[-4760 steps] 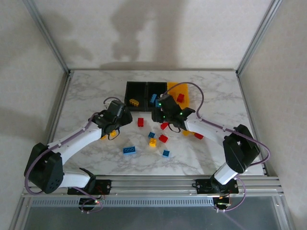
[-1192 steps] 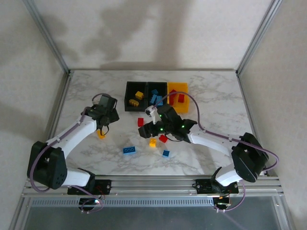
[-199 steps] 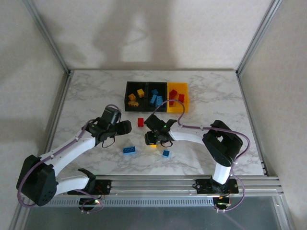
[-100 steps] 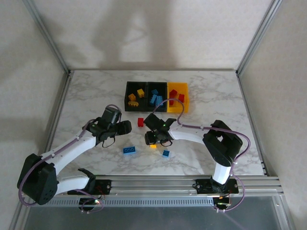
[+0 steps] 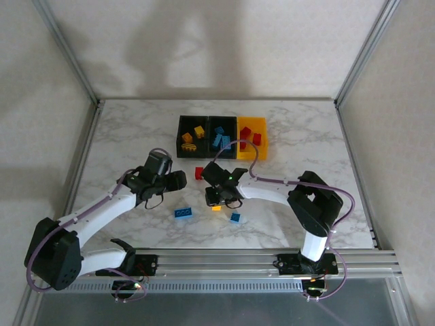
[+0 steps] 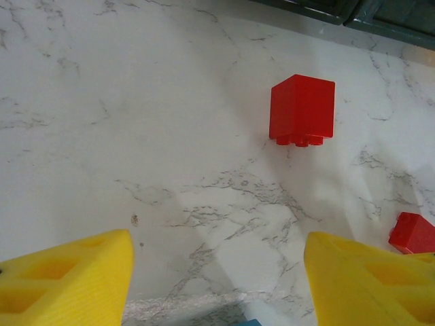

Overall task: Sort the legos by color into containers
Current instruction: Pick up the lego from the bottom-center of the table, then place the lego in the container.

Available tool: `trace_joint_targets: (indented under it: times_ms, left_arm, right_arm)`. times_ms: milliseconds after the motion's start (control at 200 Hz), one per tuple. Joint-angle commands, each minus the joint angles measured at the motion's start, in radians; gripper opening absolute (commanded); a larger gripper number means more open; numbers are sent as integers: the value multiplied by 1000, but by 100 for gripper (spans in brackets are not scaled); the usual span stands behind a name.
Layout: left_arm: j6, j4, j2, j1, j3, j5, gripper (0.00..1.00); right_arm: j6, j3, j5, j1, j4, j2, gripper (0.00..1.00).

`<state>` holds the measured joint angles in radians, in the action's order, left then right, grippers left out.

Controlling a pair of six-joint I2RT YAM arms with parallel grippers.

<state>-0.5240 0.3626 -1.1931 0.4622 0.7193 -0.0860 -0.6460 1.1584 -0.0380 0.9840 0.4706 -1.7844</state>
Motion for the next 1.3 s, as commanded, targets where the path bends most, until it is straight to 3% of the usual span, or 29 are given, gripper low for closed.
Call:
trace_joint_targets:
  times_ms: [0,250,796,1127,1297]
  left_arm:
    - [-26,-9,41,-18,-11,7,67]
    - [-63,-2,87,-80,-3,-18,69]
    - [-87,-10,101,-104,3,-45,69]
    - [-89,-23,89,-106,-8,-49,69]
    - [-94,-33,81,-105,-13,-56,69]
  right_arm:
    - [42,92,-45,-17,26,-3,25]
    - [162,369,-50,-124,42,-79,26]
    - [257,1110,-56,-263,188,-583,27]
    - [264,1184,-54,-278,166,-682,30]
    - [263,1181,-53,-278,152,-681,42]
